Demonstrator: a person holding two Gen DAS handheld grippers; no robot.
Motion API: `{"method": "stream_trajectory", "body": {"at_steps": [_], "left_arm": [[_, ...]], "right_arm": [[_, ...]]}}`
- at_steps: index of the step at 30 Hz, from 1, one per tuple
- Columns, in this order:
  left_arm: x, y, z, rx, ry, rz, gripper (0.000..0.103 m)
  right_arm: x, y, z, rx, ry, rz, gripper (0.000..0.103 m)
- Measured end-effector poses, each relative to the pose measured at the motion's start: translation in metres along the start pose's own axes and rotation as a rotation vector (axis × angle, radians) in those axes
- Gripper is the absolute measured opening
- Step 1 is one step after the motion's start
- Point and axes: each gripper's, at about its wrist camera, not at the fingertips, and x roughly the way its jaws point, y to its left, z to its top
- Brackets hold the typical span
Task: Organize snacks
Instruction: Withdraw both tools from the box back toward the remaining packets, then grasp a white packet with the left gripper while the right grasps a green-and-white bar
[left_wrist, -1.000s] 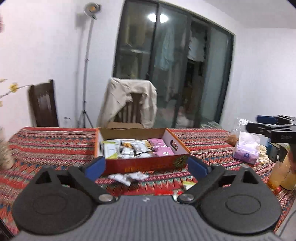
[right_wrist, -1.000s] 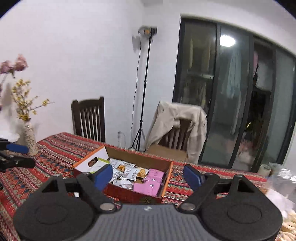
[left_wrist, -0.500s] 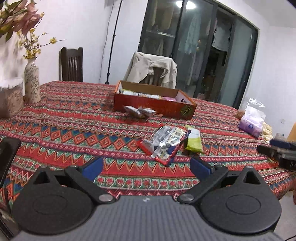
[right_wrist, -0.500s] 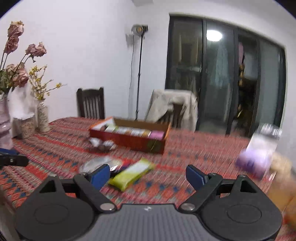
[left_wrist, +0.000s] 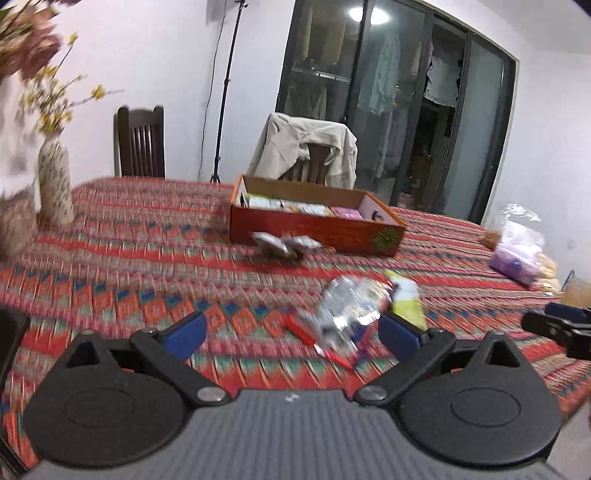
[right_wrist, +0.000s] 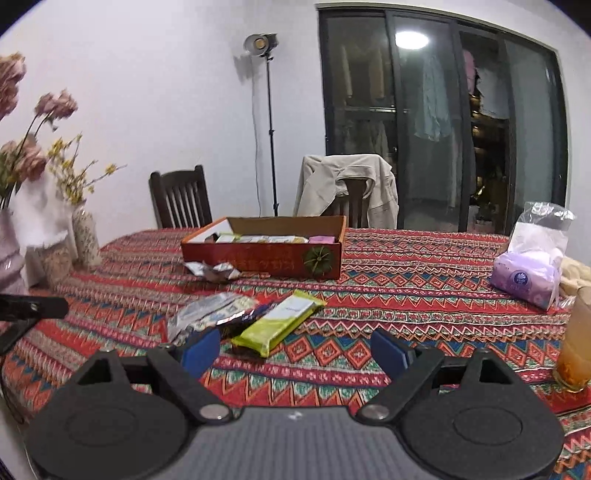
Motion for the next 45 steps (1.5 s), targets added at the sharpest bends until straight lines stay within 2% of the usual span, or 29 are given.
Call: {"method": "stream_trajectory", "body": {"at_steps": [2,6,8,12,14,17,18,19,20,21,22,25,27,29,32,34,36,40,45], "left_arm": [[0.029,0.0,0.013,0.072,-0.006,0.019,0.1],[0.097,0.001,0.037,0.214,0.033,0.046,0.09],[0.134,0.004,0.053,0.255,0.06,0.027,0.085],[0.195,0.009,0.071,0.294,0.113,-0.061,0.085],[0.225,0.006,0.073,0.315,0.145,-0.063,0.085],[0.261,0.003,0.069,0.372,0.191,-0.055,0.078],[0.268,0.004,0.067,0.388,0.197,-0.05,0.072],[0.275,0.005,0.065,0.399,0.208,-0.044,0.057],[0.28,0.007,0.063,0.398,0.222,-0.054,0.051],[0.281,0.011,0.061,0.386,0.233,-0.069,0.044],[0.279,0.015,0.057,0.364,0.232,-0.077,0.041],[0.262,0.023,0.049,0.316,0.235,-0.114,0.041],[0.25,0.027,0.045,0.273,0.244,-0.12,0.042],[0.247,0.03,0.043,0.233,0.251,-0.087,0.047],[0.249,0.032,0.041,0.214,0.242,-0.065,0.047],[0.244,0.031,0.041,0.217,0.237,-0.053,0.042],[0.233,0.036,0.038,0.185,0.239,-0.05,0.041],[0.19,0.052,0.026,0.128,0.21,0.004,0.041],[0.135,0.056,0.015,0.048,0.15,0.009,0.041]], "right_arm": [[0.015,-0.005,0.003,0.025,0.018,0.007,0.087],[0.06,-0.013,0.004,0.075,0.077,0.012,0.083],[0.086,-0.014,0.005,0.086,0.116,0.012,0.073],[0.136,-0.009,0.01,0.081,0.168,-0.001,0.072],[0.158,-0.004,0.011,0.07,0.202,0.006,0.072],[0.187,0.005,0.009,0.032,0.25,-0.005,0.071],[0.196,0.008,0.008,0.023,0.26,-0.01,0.07],[0.203,0.01,0.009,0.014,0.262,-0.013,0.069],[0.208,0.011,0.01,0.009,0.261,-0.013,0.069],[0.213,0.011,0.013,0.003,0.261,-0.02,0.068],[0.215,0.01,0.015,-0.006,0.255,-0.037,0.067],[0.217,0.002,0.02,-0.033,0.249,-0.085,0.054],[0.218,-0.008,0.022,-0.02,0.255,-0.094,0.054],[0.22,-0.015,0.024,-0.011,0.256,-0.109,0.054],[0.227,-0.017,0.027,0.043,0.26,-0.065,0.054],[0.233,-0.011,0.027,0.055,0.265,-0.032,0.054],[0.233,0.001,0.024,0.024,0.265,-0.025,0.054],[0.225,0.019,0.013,-0.059,0.284,0.005,0.051],[0.209,0.004,0.01,-0.116,0.28,-0.13,0.052]]}}
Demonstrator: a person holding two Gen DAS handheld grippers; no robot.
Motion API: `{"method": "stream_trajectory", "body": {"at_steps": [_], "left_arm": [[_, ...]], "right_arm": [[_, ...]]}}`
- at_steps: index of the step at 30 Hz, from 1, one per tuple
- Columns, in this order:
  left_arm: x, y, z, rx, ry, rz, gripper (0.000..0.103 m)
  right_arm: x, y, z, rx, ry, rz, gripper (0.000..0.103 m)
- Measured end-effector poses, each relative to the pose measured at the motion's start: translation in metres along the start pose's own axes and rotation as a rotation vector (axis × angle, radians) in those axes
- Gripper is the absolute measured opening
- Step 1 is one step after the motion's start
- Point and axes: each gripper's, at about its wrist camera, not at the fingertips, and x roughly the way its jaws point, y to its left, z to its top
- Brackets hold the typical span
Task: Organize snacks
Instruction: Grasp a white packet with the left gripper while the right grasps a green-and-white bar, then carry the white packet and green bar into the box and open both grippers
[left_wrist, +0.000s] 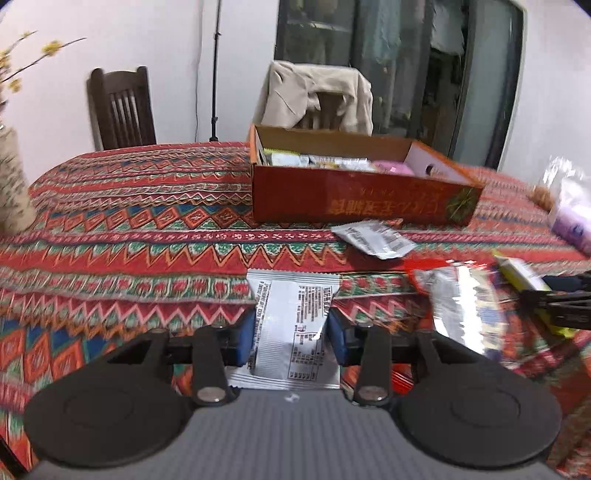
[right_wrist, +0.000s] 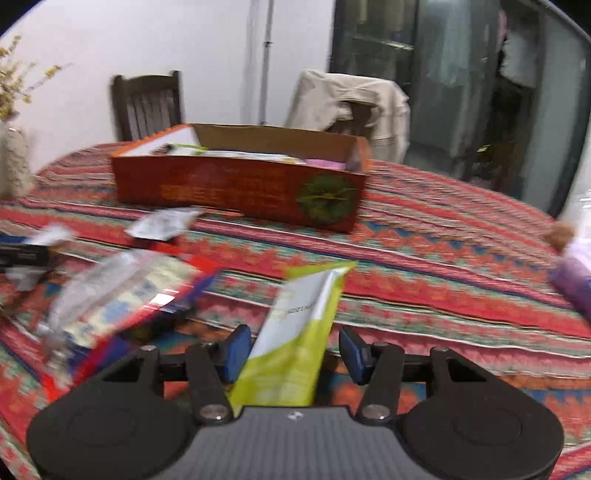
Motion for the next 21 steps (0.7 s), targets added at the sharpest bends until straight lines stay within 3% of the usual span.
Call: {"method": "stream_trajectory", "body": {"at_steps": [3,6,7,8,9,13,21], "left_arm": [[-0.02,-0.008,-0.006,-0.017,-0.028,-0.009,0.041],[-0.034,-0.018,-0.012,-0.037,-0.044,-0.019,0.041],[-0.04,-0.021,-0.015,-0.05,-0.049,-0.022,0.041],[-0.047,-0.023,-0.019,-0.062,-0.057,-0.023,0.041],[-0.051,-0.026,-0.022,-0.072,-0.062,-0.024,0.041],[-0.076,-0.036,-0.04,-0.125,-0.066,-0.044,0.041],[-0.091,-0.065,-0.049,-0.087,-0.058,-0.074,0.041]], "right_arm": [[0.0,-0.009,0.0,-0.002,0.003,-0.051,0.053],[0.008,-0.01,-0.001,0.008,0.009,0.009,0.053],[0.01,-0.011,-0.003,0.019,-0.006,0.021,0.05],[0.009,-0.011,-0.004,0.024,-0.012,0.024,0.037],[0.006,-0.01,-0.004,0.023,-0.011,0.017,0.037],[-0.02,-0.01,-0.02,0.014,-0.015,0.047,0.037],[-0.082,-0.021,-0.062,0.028,-0.017,0.083,0.037]]}}
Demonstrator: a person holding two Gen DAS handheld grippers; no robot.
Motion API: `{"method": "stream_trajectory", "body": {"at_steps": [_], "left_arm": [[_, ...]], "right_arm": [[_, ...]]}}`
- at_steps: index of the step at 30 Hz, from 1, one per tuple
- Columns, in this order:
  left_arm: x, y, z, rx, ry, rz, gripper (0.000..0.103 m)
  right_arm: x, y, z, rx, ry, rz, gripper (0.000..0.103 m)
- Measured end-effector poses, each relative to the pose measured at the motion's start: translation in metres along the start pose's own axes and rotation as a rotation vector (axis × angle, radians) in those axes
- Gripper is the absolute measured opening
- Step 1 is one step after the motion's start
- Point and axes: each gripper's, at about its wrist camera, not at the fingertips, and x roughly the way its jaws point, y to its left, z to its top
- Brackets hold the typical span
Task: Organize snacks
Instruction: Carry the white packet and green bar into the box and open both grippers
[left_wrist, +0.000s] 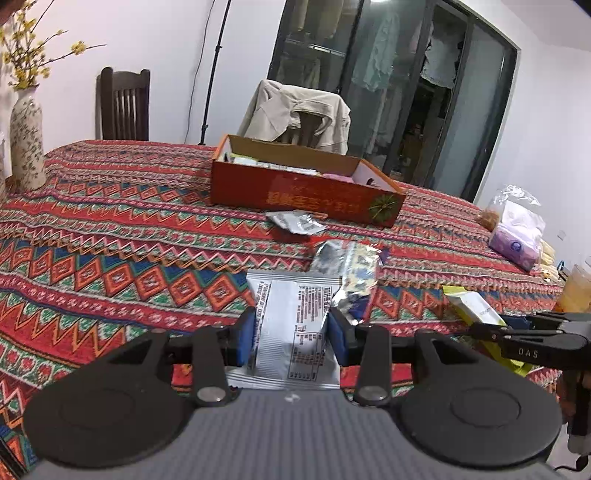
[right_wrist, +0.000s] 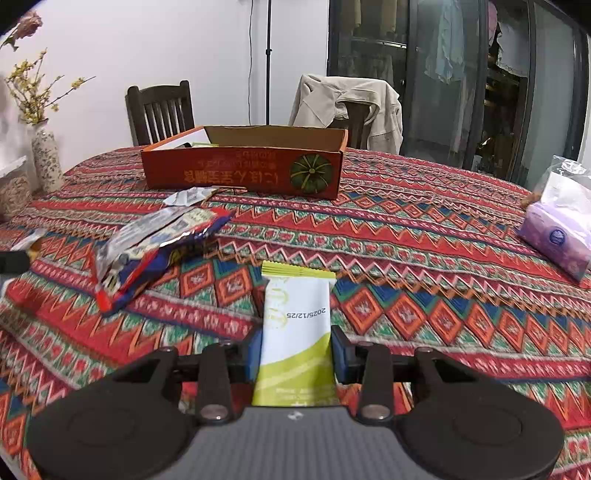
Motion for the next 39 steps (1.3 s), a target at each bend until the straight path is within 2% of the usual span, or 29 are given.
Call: {"method": "stream_trajectory", "body": {"at_steps": [5,9,15,19,22,25,31,35,37,39], "left_arm": [[0.006,-0.006,0.022,0.015,-0.027,-0.068,0.041],[0.028,-0.001,0.072,0.036,-0.056,-0.106,0.041],[0.109,0.011,0.175,0.042,-0.038,-0.1,0.041],[0.192,0.013,0.227,0.065,0.01,-0.025,0.041],[0.248,0.019,0.242,0.066,0.042,0.03,0.041],[0.298,0.025,0.246,0.031,0.096,0.035,0.041],[0.375,0.027,0.255,-0.041,0.2,0.046,0.042],[0.405,0.031,0.258,-0.078,0.26,0.086,0.043],[0.401,0.036,0.258,-0.105,0.278,0.044,0.055],[0.389,0.041,0.258,-0.1,0.254,0.013,0.069]], "right_arm": [[-0.011,-0.006,0.004,0.016,-0.033,0.011,0.037],[-0.014,-0.016,0.033,0.03,-0.083,0.084,0.037],[0.014,-0.025,0.122,-0.021,-0.166,0.149,0.037],[0.072,-0.032,0.194,-0.006,-0.138,0.168,0.037],[0.131,-0.034,0.24,0.044,-0.07,0.188,0.037],[0.197,-0.031,0.269,0.113,0.006,0.168,0.037],[0.296,-0.002,0.283,0.126,0.135,0.067,0.037],[0.317,0.006,0.285,0.164,0.166,0.077,0.041],[0.319,0.008,0.289,0.177,0.171,0.083,0.042],[0.317,0.007,0.292,0.168,0.168,0.093,0.049]]}}
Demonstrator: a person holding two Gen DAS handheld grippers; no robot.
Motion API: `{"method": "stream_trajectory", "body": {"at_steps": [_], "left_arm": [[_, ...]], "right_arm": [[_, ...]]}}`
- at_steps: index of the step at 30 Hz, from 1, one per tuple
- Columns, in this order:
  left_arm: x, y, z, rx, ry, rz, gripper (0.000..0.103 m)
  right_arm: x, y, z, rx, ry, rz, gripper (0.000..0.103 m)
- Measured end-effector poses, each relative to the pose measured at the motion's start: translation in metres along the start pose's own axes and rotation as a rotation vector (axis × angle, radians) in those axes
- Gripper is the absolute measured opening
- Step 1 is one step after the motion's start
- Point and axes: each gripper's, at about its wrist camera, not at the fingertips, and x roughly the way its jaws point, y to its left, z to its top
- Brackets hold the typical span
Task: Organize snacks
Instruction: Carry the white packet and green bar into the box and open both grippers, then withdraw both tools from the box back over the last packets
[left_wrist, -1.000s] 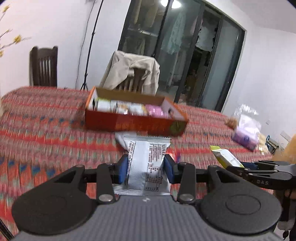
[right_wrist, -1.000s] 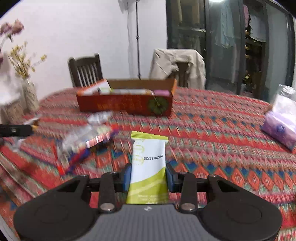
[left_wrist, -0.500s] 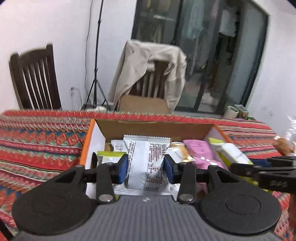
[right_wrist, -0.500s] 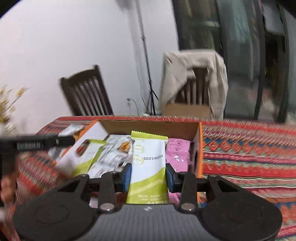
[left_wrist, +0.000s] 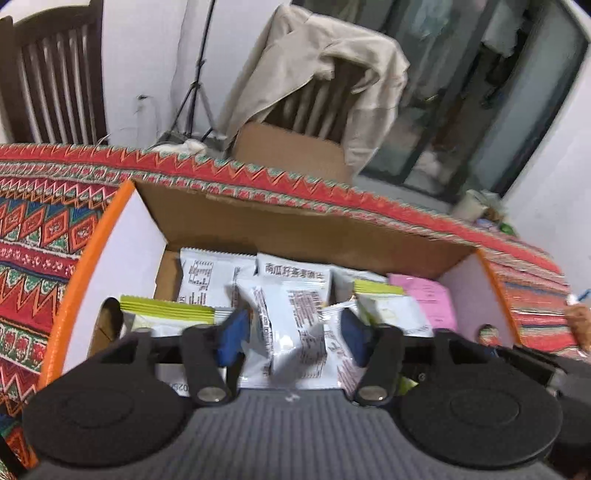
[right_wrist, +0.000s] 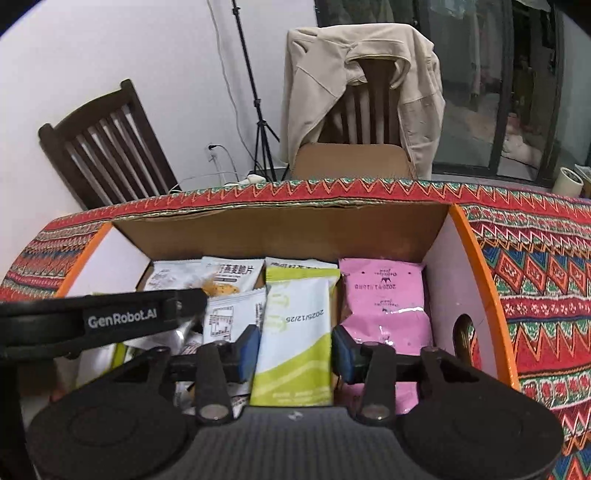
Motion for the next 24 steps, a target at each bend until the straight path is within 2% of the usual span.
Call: {"method": "stream_trajectory", "body": {"at_steps": [2,9,14,15,19,24], "left_arm": [[-0.02,0.003,-0.003,0.034,-0.032,0.019,0.071],[-0.106,0.003,-0.018,0.168,-0.061,0.051,0.072],[-0.198,-0.004,-0.035,0.209,-0.119,0.005,0.082],[-0.217,-0.006,-0.041,0.22,-0.137,-0.003,0.087],[-0.303,-0.011,-0.082,0.273,-0.227,-0.035,0.094],[-0.375,-0.022,-0.14,0.321,-0.285,-0.053,0.1]], "right_arm": [[-0.012,-0.005,0.0,-0.002,-0.019,0.014,0.054],[-0.083,-0.01,0.007,-0.093,-0.103,-0.012,0.055],[-0.161,-0.012,0.009,-0.14,-0.173,0.004,0.058],[-0.18,-0.013,0.005,-0.146,-0.19,0.013,0.059],[-0.253,-0.015,-0.024,-0.204,-0.259,0.052,0.063],[-0.334,-0.018,-0.082,-0.307,-0.325,0.051,0.064]]}}
